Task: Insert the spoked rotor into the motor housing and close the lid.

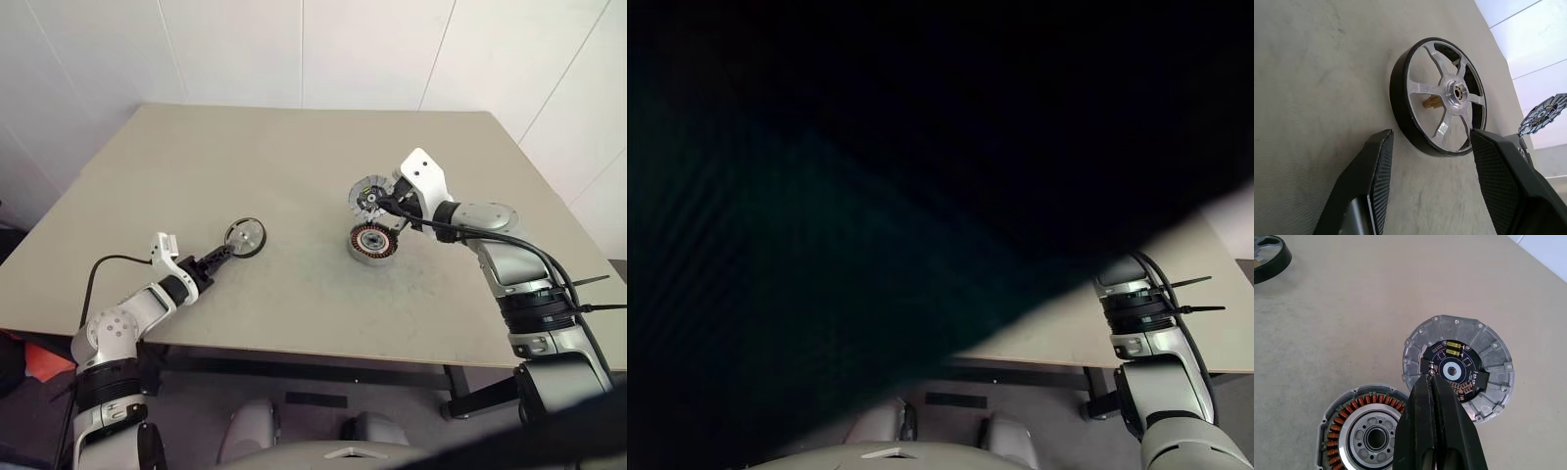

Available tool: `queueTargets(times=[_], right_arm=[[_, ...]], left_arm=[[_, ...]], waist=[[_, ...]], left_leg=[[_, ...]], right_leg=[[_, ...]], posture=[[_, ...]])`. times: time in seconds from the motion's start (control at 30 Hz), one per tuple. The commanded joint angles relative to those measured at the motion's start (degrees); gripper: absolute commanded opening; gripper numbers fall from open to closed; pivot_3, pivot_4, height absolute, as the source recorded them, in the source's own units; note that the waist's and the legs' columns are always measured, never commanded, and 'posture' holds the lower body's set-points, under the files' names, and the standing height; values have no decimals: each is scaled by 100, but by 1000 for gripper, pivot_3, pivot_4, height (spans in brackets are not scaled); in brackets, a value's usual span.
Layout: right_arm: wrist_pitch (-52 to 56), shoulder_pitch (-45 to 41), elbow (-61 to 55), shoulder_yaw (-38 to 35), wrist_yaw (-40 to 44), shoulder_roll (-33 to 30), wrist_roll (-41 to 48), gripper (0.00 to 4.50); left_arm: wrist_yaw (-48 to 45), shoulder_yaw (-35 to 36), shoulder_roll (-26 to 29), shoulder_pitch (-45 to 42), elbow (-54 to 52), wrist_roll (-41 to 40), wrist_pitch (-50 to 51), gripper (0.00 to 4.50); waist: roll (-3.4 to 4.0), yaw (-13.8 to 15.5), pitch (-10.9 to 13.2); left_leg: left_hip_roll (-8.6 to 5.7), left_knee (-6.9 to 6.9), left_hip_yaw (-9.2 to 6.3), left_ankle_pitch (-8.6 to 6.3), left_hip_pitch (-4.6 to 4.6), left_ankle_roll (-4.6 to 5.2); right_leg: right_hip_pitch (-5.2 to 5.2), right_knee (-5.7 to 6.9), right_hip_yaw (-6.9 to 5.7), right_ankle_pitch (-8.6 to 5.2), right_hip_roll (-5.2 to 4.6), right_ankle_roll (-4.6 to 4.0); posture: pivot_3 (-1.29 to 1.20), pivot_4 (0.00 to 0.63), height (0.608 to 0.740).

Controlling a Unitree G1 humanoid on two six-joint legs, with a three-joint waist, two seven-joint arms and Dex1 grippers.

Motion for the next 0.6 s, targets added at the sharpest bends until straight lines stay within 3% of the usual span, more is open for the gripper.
queueTargets(times=[0.03,0.6], right_arm=[[-114,-100,-109,-62,-30,-33,-15,13],[-131,-66,-125,-63,-30,-56,-49,13]], left_arm=[[30,-161,-35,-224,45,104,-114,2619],[41,-308,-427,-414,-1,44,-306,2619]], waist=[[0,-1,0],[-1,-7,1]], left_leg=[[0,0,0,0,1,-1],[1,0,0,3,-2,1]], right_leg=[[0,0,0,0,0,0],[-2,1,-2,0,0,0]], posture=[[0,0,740],[0,0,740]])
